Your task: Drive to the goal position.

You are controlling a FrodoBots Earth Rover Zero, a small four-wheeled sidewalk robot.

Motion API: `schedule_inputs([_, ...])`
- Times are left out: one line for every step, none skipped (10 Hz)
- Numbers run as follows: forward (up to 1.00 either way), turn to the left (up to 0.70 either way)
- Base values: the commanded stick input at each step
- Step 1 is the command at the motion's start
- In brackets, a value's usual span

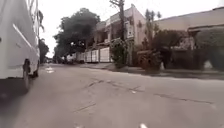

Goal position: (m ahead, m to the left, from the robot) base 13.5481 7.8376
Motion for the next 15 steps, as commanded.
schedule_inputs([0.70,0.00])
schedule_inputs([0.70,0.00])
schedule_inputs([0.70,0.21])
schedule_inputs([0.70,0.27])
schedule_inputs([0.70,0.27])
schedule_inputs([0.70,0.15])
schedule_inputs([0.70,0.07])
schedule_inputs([0.70,0.27])
schedule_inputs([0.70,0.27])
schedule_inputs([0.70,0.27])
schedule_inputs([0.70,0.02])
schedule_inputs([0.70,0.09])
schedule_inputs([0.70,0.27])
schedule_inputs([0.70,0.27])
schedule_inputs([0.70,0.27])
